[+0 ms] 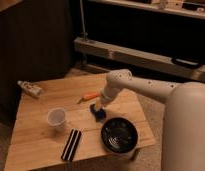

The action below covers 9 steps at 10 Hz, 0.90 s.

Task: Place the white sponge in the ceramic bowl

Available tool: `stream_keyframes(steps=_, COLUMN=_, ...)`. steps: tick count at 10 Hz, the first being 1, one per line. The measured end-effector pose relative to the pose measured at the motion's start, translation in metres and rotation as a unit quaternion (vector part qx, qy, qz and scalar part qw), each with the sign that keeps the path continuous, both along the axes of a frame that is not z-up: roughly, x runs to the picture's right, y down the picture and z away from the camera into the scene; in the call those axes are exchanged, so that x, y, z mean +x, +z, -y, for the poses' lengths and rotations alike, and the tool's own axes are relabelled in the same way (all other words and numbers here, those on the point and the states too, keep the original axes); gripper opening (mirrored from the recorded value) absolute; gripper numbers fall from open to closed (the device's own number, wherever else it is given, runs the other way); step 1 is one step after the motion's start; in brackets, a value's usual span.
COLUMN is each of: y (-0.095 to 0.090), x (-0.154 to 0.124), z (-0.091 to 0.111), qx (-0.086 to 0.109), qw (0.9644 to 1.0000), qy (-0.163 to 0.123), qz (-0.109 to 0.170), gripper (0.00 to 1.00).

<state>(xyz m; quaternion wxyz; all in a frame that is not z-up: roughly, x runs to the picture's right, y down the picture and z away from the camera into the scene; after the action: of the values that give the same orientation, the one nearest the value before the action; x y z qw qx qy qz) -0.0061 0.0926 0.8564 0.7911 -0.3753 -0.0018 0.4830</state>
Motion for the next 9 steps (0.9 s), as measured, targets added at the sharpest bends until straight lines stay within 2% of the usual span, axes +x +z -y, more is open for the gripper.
stream_keyframes(steps=1, y=-0.009, x=-0.002, z=0.007, qx=0.008, qw=0.9999, qy=-0.007, qz=-0.009, gripper=0.74)
stream_keyframes(steps=2, y=-0.017, x=-0.007, z=0.014, qx=0.016, qw=0.9997, qy=-0.015, qz=-0.013, gripper=0.79)
stream_keyframes(steps=5, y=-0.025, x=-0.012, z=0.016, qx=0.021, qw=0.9991, qy=-0.028, qz=-0.022, gripper=0.8)
stream_keyframes(steps=9, y=-0.012, x=-0.014, z=-0.004, qx=0.01, qw=0.9989, qy=-0.033, qz=-0.03, gripper=0.8)
